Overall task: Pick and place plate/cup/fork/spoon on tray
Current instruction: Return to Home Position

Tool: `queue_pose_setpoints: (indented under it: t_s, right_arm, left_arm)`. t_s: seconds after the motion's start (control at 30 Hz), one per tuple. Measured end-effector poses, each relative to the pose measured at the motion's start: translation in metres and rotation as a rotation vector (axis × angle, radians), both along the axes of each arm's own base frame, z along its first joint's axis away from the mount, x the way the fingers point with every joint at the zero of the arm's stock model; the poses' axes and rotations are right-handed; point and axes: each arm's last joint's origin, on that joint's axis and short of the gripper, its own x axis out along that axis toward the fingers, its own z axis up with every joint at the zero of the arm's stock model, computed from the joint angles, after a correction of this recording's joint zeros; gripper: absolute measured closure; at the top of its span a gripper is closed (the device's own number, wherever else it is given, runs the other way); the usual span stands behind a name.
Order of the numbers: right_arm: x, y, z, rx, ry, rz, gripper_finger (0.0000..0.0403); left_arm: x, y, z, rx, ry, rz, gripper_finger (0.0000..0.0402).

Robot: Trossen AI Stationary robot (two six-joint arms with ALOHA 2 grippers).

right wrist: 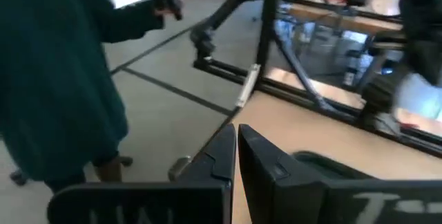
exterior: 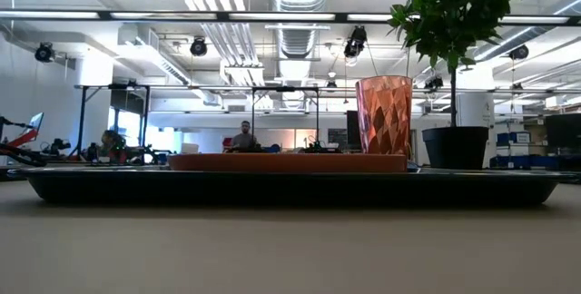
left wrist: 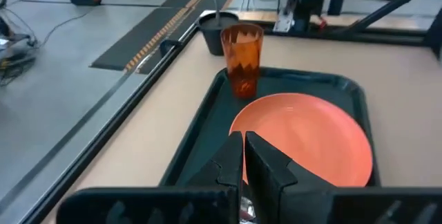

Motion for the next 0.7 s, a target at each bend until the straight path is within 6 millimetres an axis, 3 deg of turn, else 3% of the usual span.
queue_pose_setpoints:
  t_s: [0.2,0.27,0.3,0.47,0.6,0.7]
  right_arm:
    - [-0.059,-0.045,0.025,0.005,0.035,-0.096,0.0394]
    - [-0.118,-0.071,0.036,0.057,-0.112,-0.074,0.0394]
    - [-0.129,-0.075,0.033,0.059,-0.139,-0.033,0.0394]
    - [-0.162,-0.08,0.006,0.123,-0.264,0.206,0.0394]
    - [-0.172,-0.084,-0.03,0.243,-0.275,0.206,0.0394]
    - [-0.169,-0.084,-0.073,0.309,-0.21,0.161,0.0394]
  left_arm:
    - [-0.035,0.019,0.005,-0.04,-0.108,-0.055,0.0402]
    - [-0.045,0.025,0.003,-0.061,-0.167,-0.091,0.0402]
    - [-0.049,0.026,0.001,-0.065,-0.213,-0.122,0.0402]
    - [-0.057,0.028,-0.024,-0.037,-0.412,-0.275,0.0402]
    - [-0.059,0.029,-0.052,-0.058,-0.514,-0.264,0.0402]
    - [-0.055,0.027,-0.073,-0.065,-0.533,-0.261,0.0402]
